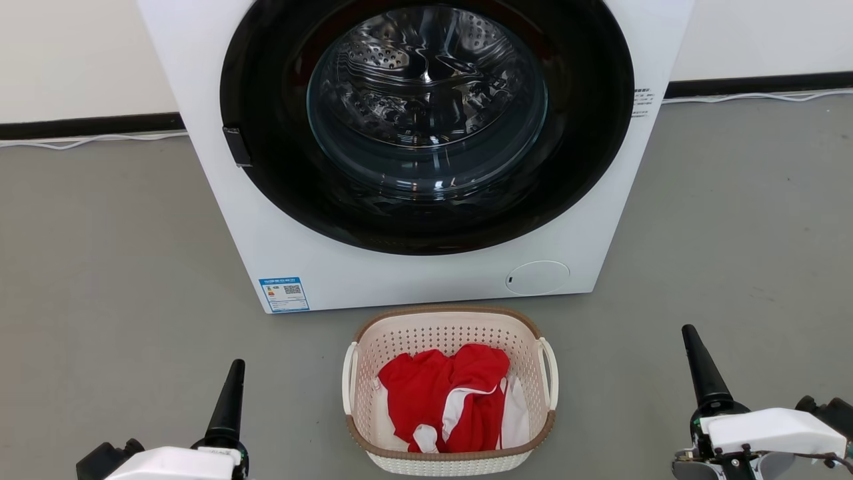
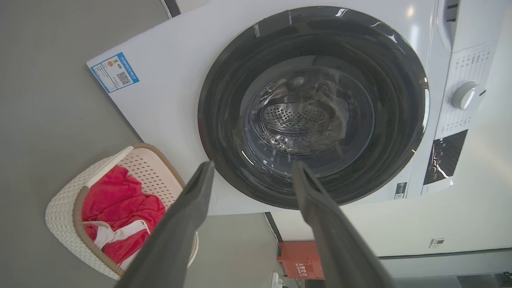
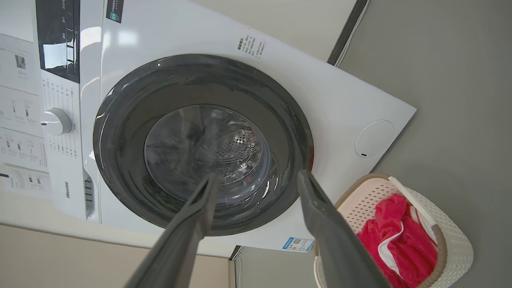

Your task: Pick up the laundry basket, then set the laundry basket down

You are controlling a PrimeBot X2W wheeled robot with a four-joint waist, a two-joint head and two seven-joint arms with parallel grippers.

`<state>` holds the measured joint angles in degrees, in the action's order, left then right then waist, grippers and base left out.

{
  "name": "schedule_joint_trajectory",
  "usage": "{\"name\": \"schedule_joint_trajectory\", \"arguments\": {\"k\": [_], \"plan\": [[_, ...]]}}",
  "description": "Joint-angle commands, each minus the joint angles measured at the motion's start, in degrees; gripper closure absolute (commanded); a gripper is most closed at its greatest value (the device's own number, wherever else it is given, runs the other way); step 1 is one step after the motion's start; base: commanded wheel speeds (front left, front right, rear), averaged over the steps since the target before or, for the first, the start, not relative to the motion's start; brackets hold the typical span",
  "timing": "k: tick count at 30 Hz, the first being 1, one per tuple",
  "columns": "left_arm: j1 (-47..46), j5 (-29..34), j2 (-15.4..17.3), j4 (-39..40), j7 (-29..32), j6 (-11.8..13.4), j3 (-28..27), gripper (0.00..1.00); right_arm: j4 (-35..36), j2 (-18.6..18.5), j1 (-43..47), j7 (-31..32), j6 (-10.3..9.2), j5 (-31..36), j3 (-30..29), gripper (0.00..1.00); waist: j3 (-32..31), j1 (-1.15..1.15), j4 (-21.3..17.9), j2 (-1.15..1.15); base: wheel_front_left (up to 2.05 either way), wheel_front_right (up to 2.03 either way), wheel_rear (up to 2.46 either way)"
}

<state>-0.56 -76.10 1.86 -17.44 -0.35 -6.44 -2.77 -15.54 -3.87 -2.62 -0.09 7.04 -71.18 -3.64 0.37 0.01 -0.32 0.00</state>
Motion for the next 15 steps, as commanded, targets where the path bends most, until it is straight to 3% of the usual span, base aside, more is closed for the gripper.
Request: {"name": "schedule_joint_trajectory", "arguments": {"k": [1, 15], "plan": [[-1.6, 1.6, 0.5, 1.8, -0.5, 0.3, -0.3, 0.00, 1.9, -0.9, -2.1, -0.8, 0.16, 1.8, 0.6, 0.00, 0.0, -0.01, 0.0, 0.00, 0.00, 0.00, 0.00], [-1.4, 13.6, 0.6, 1.8, -3.1, 1.1, -0.3, 0.00, 2.0, -2.2, -2.5, -3.3, 0.21, 15.6, 2.2, 0.00, 0.1, -0.01, -0.2, 0.00, 0.00, 0.00, 0.00]]}}
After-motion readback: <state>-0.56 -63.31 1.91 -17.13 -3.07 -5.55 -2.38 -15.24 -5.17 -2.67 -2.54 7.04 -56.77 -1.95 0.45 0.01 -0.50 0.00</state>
